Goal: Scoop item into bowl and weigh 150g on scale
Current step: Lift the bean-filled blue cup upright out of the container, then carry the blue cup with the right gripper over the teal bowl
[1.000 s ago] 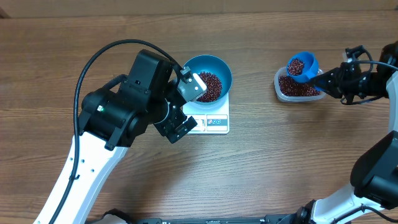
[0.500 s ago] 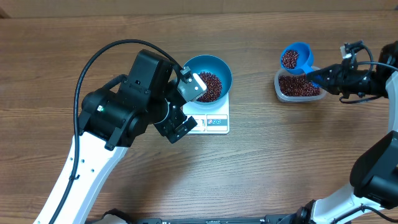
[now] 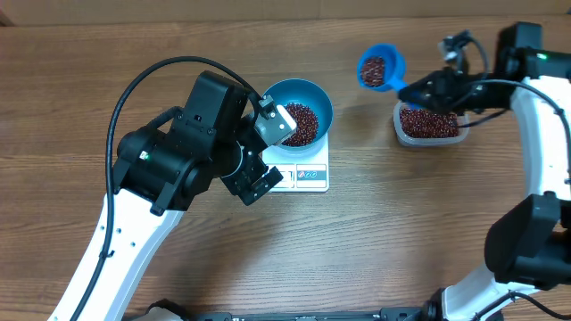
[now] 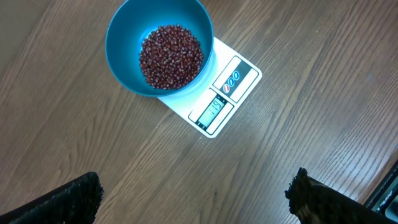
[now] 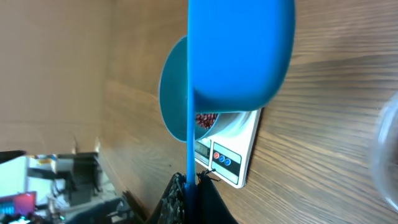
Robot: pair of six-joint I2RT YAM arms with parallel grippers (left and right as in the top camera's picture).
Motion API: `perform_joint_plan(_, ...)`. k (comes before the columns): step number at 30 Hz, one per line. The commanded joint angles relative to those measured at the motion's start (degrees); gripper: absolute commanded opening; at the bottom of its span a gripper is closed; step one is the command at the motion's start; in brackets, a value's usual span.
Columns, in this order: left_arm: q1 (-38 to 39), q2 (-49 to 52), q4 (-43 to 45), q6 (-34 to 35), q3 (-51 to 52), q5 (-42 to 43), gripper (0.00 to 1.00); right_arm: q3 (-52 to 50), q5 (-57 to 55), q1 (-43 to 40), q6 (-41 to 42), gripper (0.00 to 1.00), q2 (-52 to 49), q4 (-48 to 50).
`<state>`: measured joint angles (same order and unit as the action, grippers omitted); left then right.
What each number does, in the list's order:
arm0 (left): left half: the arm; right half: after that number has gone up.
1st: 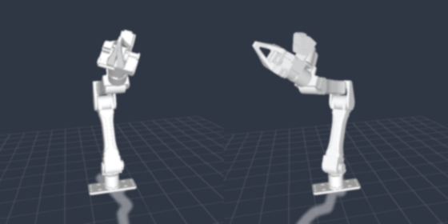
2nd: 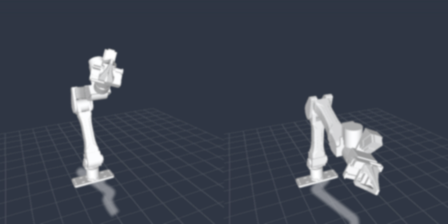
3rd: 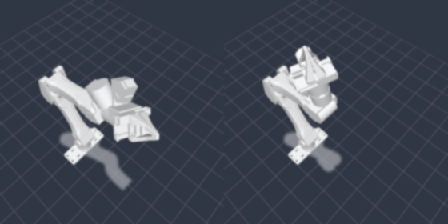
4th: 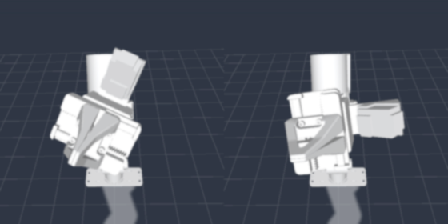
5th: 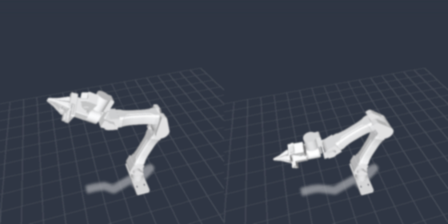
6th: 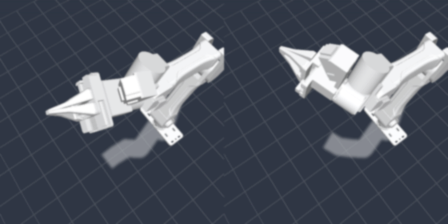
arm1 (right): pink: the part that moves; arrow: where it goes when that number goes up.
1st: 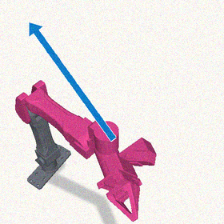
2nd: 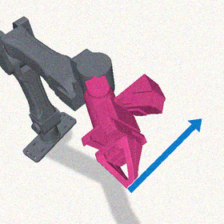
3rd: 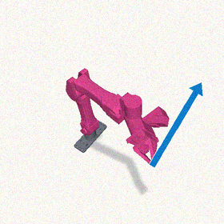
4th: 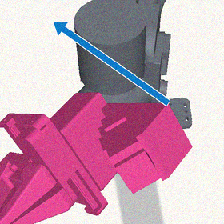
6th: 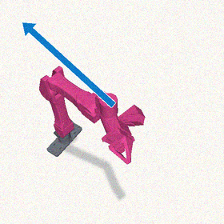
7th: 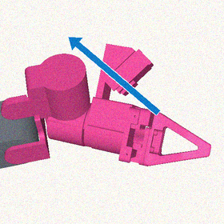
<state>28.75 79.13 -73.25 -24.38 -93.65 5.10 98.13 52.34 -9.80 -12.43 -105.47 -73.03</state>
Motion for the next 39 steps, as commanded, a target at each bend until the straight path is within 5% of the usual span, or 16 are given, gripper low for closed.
perform_joint_plan(1,-0.2,-0.4,0.0,0.0,-1.1,-0.2,1.0,2.4,-5.1,4.6,3.9,0.04,2.0,1.5)
perform_joint_plan(14,-0.2,-0.4,0.0,0.0,-1.1,-0.2,1.0,2.5,-14.4,16.9,8.2,0.04,2.0,3.5)
perform_joint_plan(39,-0.2,-0.4,0.0,0.0,-1.1,-0.2,1.0,2.5,-29.9,28.3,7.0,0.04,2.0,8.9)
